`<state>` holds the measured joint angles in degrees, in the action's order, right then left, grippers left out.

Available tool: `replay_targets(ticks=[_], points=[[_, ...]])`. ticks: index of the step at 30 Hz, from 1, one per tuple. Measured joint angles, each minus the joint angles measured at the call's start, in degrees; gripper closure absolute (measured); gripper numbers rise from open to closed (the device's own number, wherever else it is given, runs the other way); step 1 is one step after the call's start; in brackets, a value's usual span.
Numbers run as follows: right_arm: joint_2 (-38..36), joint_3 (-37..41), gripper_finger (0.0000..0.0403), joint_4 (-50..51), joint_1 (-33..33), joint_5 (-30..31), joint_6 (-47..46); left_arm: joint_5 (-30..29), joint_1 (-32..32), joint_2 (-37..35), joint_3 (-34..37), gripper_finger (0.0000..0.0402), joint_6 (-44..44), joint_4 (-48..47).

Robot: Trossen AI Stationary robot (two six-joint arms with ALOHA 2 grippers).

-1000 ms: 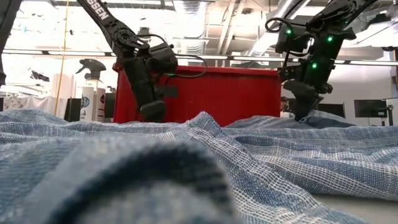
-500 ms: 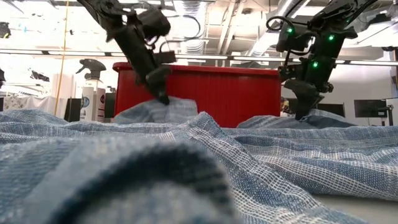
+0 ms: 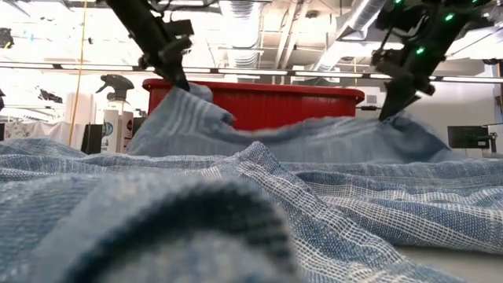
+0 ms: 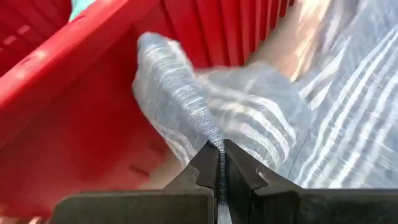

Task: Fold Laundry from Bin
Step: Fold the patterned blue shirt

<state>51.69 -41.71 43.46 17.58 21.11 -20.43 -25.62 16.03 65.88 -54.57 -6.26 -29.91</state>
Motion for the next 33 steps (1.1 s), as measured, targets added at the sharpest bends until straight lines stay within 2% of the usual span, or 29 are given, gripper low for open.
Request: replay_targets(ticks=[6, 9, 15, 22, 24, 28, 33], points=[[-5.4, 0.0, 0.0377, 1.1, -1.9, -0.2, 0.6, -6.8, -4.4, -4.8, 0.0, 0.0401, -2.1, -5.0], [-5.0, 0.0, 0.0363, 3.1, -0.8, 2.6, -0.9, -11.8, -5.0, -5.5, 0.0, 0.0402, -4.0, -9.2], [-0.5, 0.0, 0.0324, 9.0, 4.2, 7.6, -5.0, -16.9, -2.3, -3.9, 0.0, 0.0401, -7.3, -19.9], [1.4, -1.0, 0.0269, 9.0, 5.7, 7.1, -4.6, -17.0, 0.5, -2.9, 0.0, 0.0401, -10.9, -23.2], [0.6, -1.6, 0.026, 8.6, 4.8, 4.7, -4.7, -16.3, 0.5, -2.9, 0.0, 0.0401, -11.5, -23.0], [0.0, -2.0, 0.0254, 9.7, 0.1, -2.9, -8.7, -11.5, 0.5, -2.9, 0.0, 0.0401, -10.6, -23.1], [3.1, -1.9, 0.0253, 14.3, -9.3, -1.7, -16.5, -5.7, -0.7, -2.9, 0.0, 0.0387, -4.7, -23.0]])
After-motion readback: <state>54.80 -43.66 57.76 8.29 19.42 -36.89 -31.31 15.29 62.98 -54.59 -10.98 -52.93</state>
